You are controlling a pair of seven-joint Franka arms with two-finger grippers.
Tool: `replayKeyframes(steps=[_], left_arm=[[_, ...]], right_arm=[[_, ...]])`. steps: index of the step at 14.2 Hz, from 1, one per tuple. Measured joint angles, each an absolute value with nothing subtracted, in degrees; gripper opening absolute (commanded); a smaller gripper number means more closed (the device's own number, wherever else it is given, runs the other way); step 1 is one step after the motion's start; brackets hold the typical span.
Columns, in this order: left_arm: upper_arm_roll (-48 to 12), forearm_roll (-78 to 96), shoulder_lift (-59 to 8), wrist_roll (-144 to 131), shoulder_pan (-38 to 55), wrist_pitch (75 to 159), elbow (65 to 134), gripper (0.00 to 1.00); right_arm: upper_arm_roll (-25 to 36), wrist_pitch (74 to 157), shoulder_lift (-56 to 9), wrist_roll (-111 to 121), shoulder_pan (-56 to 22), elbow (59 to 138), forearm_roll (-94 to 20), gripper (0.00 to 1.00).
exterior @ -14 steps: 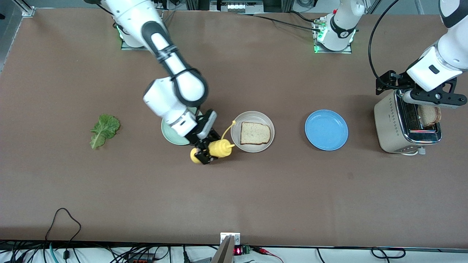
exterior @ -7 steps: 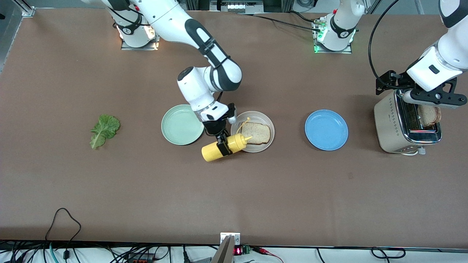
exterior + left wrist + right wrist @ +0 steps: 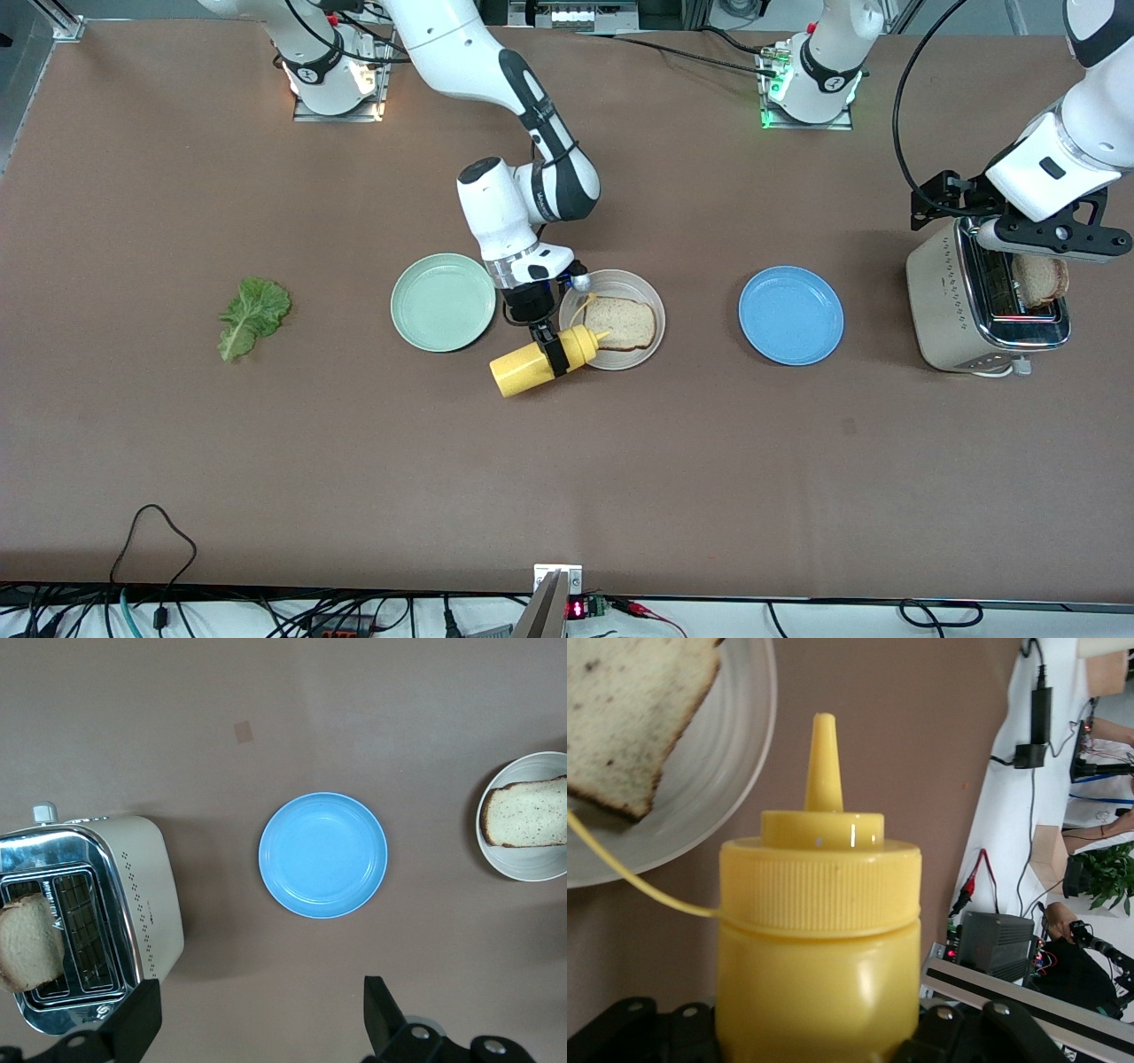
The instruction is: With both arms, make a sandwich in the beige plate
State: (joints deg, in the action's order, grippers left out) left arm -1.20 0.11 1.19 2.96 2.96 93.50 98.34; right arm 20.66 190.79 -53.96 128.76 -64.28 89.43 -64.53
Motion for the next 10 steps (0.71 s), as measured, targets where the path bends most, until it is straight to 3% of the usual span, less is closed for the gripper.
replayKeyframes(steps=[7, 10], left_arm=[[-1.20, 0.11, 1.19, 2.92, 2.96, 93.49, 98.34, 1.00], [-1.20, 0.11, 1.19, 2.91, 2.96, 93.46, 98.34, 1.00]], right_arm=[[21.83, 190.80, -55.84, 129.47, -67.21, 89.41, -64.31, 0.33], [22.59, 190.90, -55.67, 129.44, -67.44, 88.67, -69.73, 0.33]])
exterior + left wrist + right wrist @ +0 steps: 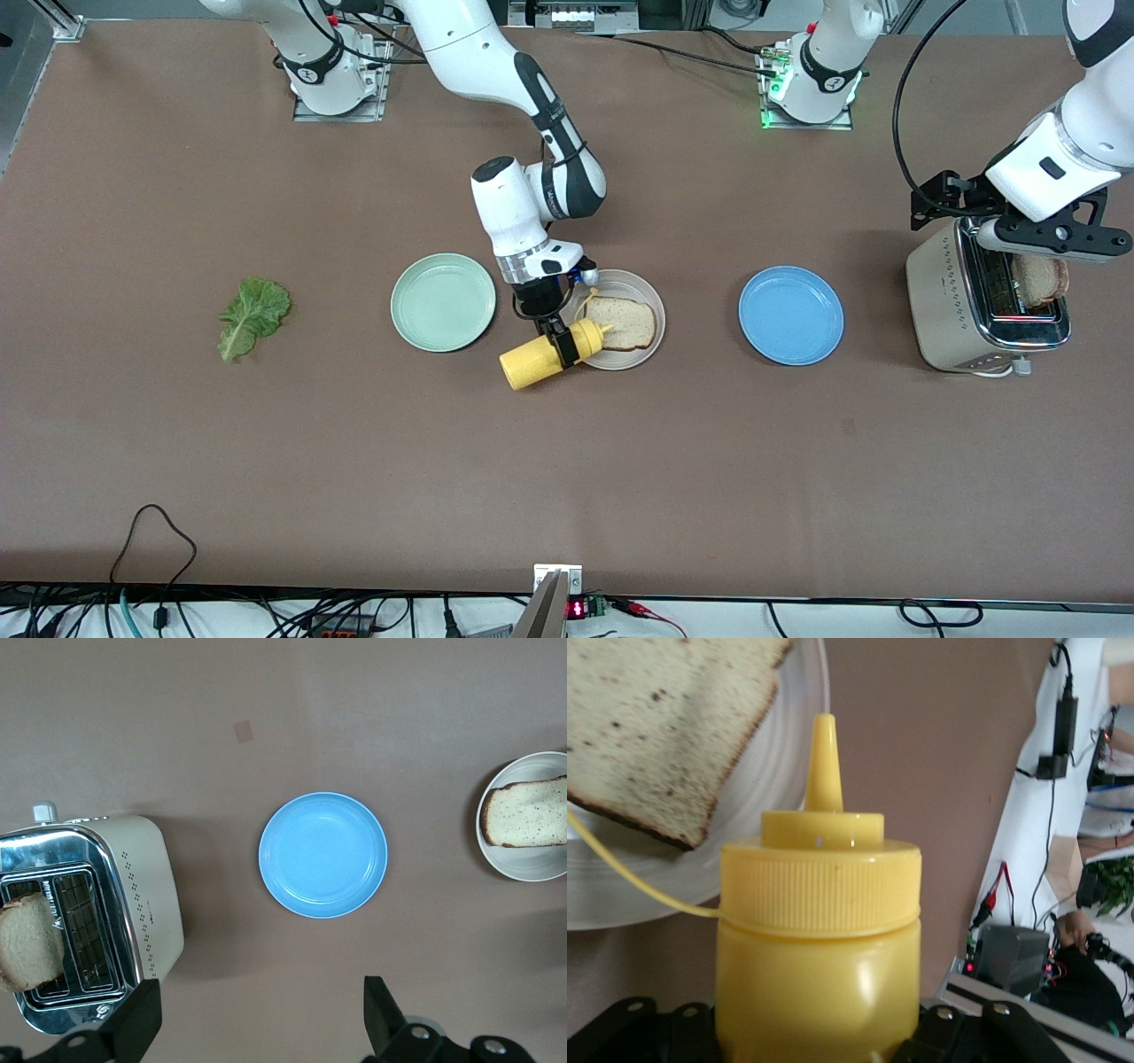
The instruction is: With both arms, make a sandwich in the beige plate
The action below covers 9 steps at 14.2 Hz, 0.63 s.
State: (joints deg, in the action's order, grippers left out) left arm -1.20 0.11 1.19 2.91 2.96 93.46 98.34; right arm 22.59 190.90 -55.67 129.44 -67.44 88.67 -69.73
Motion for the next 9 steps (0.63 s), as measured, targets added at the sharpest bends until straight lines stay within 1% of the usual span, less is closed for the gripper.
replayKeyframes(steps=[2, 4, 6, 9], left_arm=[[-1.20, 0.11, 1.19, 2.91, 2.96, 93.45, 98.34, 1.00], [-1.20, 0.11, 1.19, 2.90, 2.96, 93.45, 98.34, 1.00], [-1.20, 0.11, 1.19, 2.90, 2.96, 93.45, 98.34, 1.00], [-1.20, 0.11, 1.19, 2.90, 2.96, 93.44, 98.34, 1.00]], right_arm=[[23.42, 190.31, -54.16, 129.50, -66.77, 87.79, -72.41, 0.33], [23.55, 187.22, -51.32, 131.21, -64.47, 87.65, -74.68, 0.33], [23.57, 181.32, -48.35, 132.46, -60.43, 87.64, -75.66, 0.33], [23.58, 168.66, -43.89, 132.82, -53.21, 87.60, -75.90, 0.33]])
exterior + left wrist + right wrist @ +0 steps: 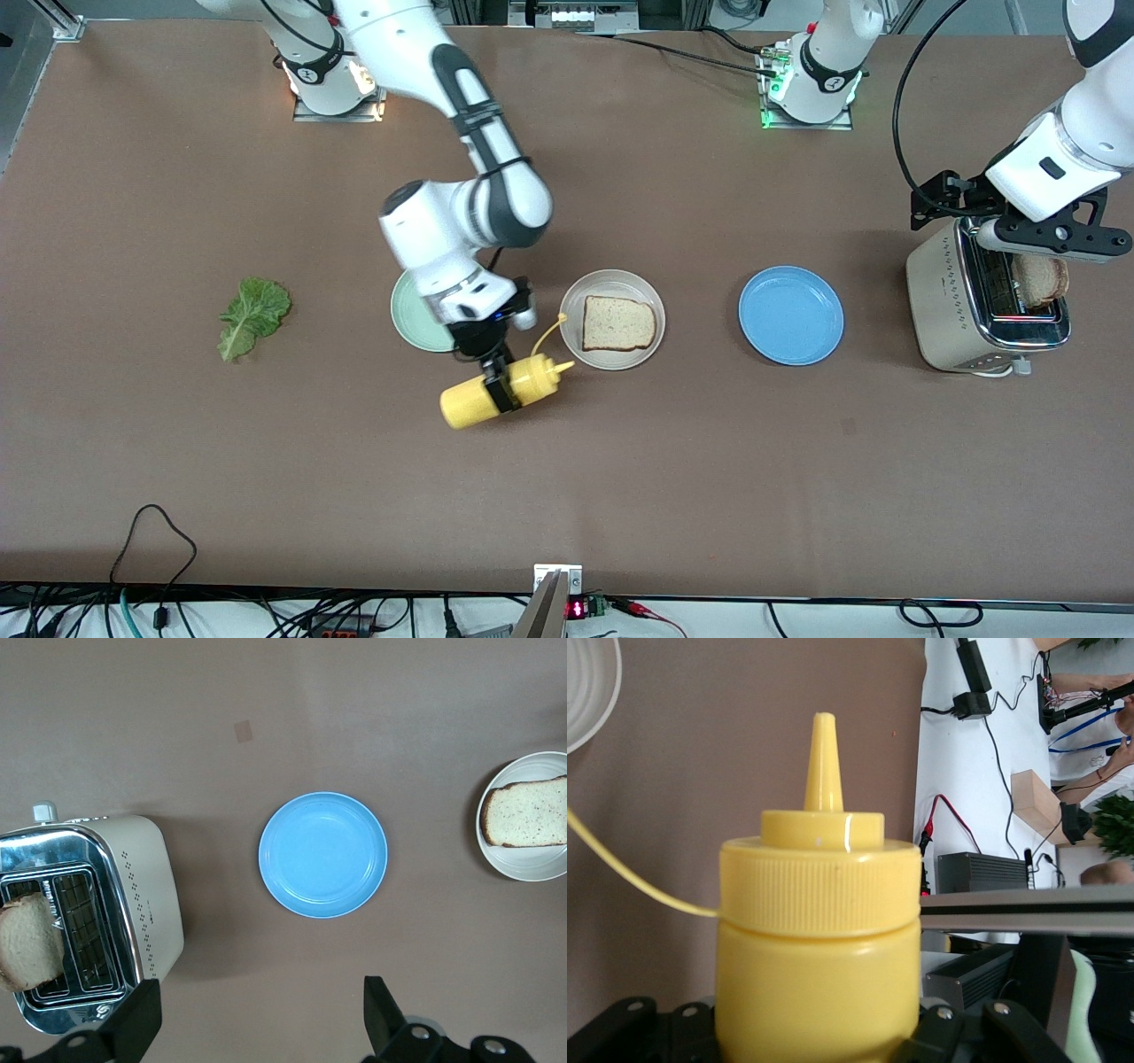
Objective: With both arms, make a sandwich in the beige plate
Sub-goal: 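Carry the yellow bottle back beside the lettuce with the right gripper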
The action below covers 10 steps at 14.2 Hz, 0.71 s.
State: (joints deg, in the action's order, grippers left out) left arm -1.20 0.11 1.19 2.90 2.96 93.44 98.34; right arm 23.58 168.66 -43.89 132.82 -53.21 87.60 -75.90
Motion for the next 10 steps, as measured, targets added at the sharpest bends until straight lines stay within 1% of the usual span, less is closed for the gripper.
replayKeyframes(steps=[6, 10], left_arm=[[-1.20, 0.11, 1.19, 2.90, 2.97, 93.44, 98.34, 1.00], [-1.20, 0.11, 1.19, 2.90, 2.97, 93.44, 98.34, 1.00]], right_arm=[[23.72, 138.67, -36.56, 131.56, -37.89, 87.51, -76.00, 0.33], [23.70, 120.71, -34.34, 131.12, -28.17, 87.56, -76.70, 0.33]])
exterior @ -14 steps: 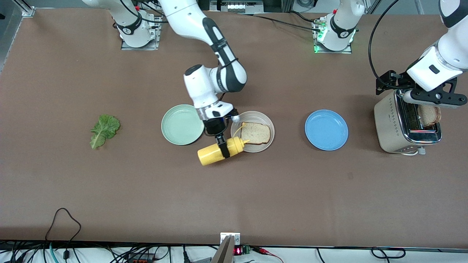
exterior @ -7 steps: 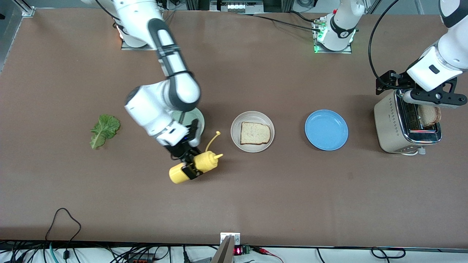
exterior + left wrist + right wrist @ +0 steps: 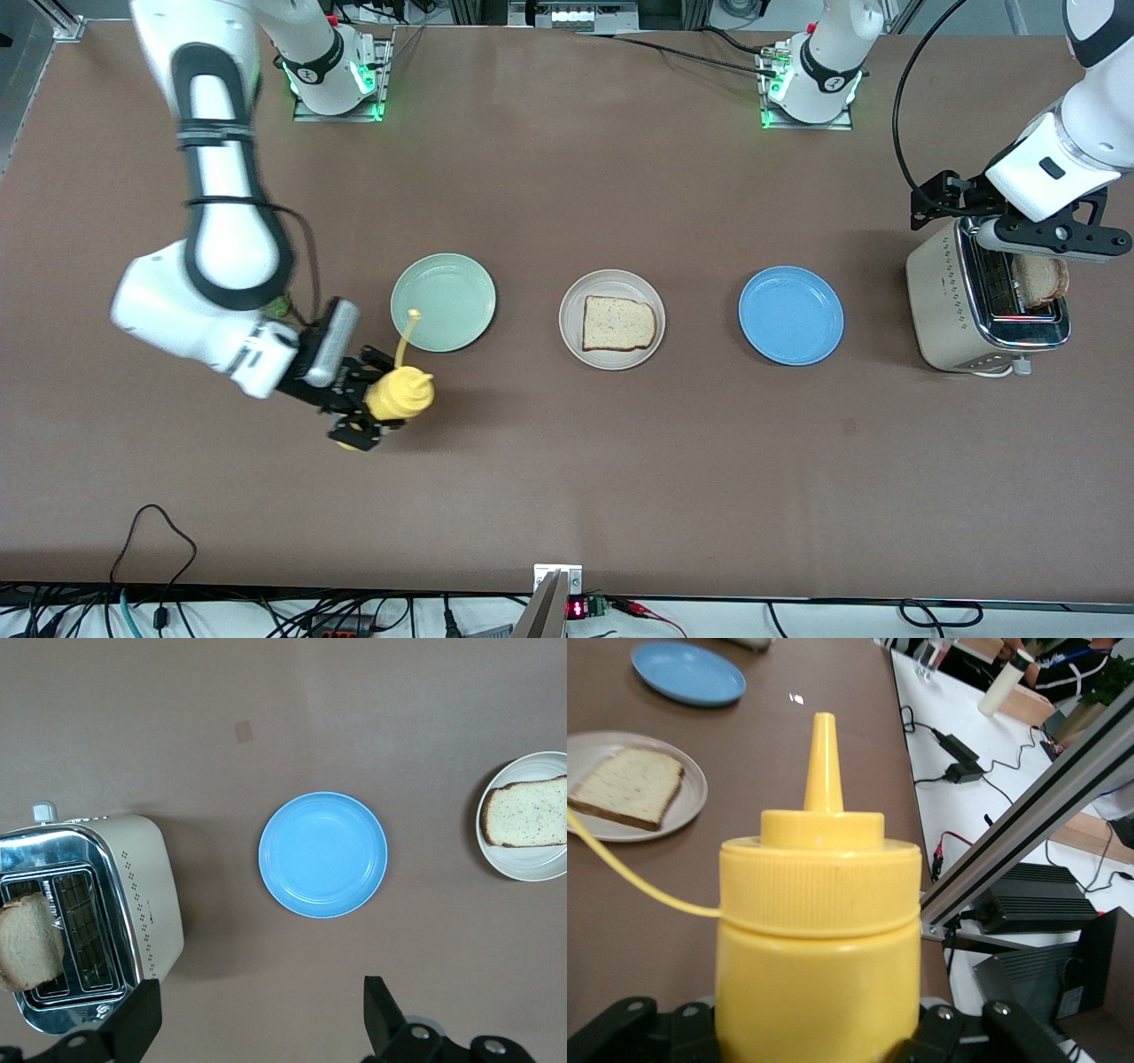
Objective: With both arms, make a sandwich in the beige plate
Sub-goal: 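Carry the yellow bottle back beside the lettuce with the right gripper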
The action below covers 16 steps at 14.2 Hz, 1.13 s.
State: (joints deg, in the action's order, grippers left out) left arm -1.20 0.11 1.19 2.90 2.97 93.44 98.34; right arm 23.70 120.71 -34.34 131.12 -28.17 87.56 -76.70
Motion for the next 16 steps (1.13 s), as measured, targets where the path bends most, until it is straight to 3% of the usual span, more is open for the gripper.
replayKeyframes(steps=[6, 16], left_arm=[[-1.20, 0.11, 1.19, 2.90, 2.97, 93.44, 98.34, 1.00], [-1.20, 0.11, 1.19, 2.90, 2.97, 93.44, 98.34, 1.00]], right_arm=[[23.40, 100.66, -34.78, 131.09, -17.85, 90.87, -82.13, 0.33], [23.11, 83.14, -41.94, 144.08, -8.21, 105.69, -87.79, 0.33]])
